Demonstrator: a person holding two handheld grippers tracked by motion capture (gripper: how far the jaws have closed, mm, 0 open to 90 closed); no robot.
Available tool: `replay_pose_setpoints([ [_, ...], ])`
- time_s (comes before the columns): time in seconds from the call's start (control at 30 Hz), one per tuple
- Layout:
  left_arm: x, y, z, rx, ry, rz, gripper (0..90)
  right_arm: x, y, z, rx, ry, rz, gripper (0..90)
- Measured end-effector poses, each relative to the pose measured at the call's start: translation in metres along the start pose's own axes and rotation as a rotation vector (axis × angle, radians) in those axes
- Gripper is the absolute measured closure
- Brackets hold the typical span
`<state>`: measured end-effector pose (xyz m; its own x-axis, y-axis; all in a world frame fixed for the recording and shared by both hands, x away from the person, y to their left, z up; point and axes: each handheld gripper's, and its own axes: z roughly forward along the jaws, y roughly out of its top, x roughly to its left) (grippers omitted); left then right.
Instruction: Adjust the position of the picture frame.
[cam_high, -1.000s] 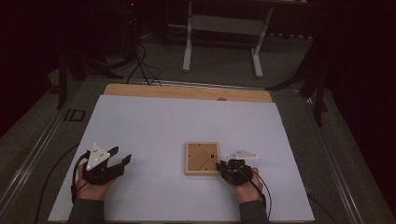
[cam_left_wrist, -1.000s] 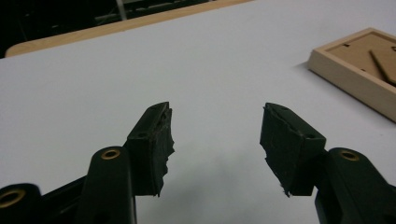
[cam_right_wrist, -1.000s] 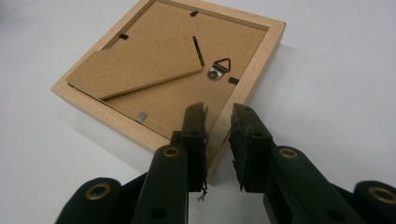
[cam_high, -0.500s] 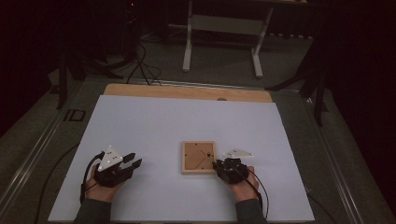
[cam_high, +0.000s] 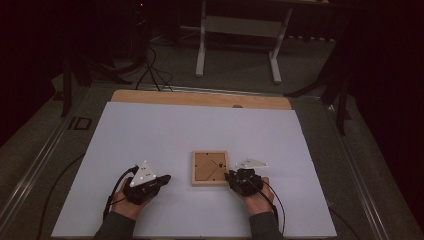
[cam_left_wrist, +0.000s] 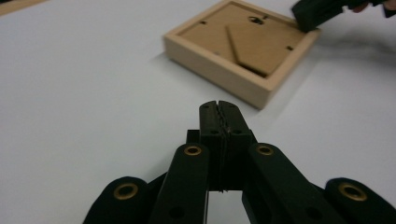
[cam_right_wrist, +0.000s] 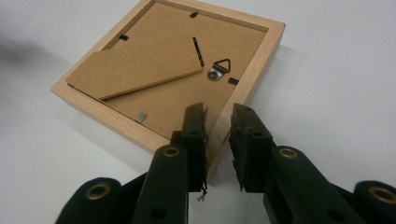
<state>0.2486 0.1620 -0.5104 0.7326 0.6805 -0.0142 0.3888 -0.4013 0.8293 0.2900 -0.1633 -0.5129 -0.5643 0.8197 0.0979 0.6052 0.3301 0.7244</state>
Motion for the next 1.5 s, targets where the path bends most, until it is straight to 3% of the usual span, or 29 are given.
replay_pose_setpoints([
  [0.2, -0.017, 0.006, 0.020, 0.032, -0.048, 0.054, 89.6, 0.002, 0.001, 0.001, -0.001, 0.002, -0.001, 75.5],
  [0.6, -0.034, 0.010, 0.041, 0.076, -0.108, 0.119, 89.6, 0.004, 0.003, 0.004, -0.004, 0.007, -0.006, 75.5],
  [1.17, -0.025, 0.012, 0.050, 0.131, -0.058, 0.124, 89.6, 0.007, 0.010, 0.012, -0.005, 0.014, -0.024, 76.0],
  [1.5, -0.018, 0.014, 0.052, 0.126, -0.023, 0.089, 89.6, 0.006, 0.017, 0.021, -0.011, 0.007, -0.024, 76.1],
])
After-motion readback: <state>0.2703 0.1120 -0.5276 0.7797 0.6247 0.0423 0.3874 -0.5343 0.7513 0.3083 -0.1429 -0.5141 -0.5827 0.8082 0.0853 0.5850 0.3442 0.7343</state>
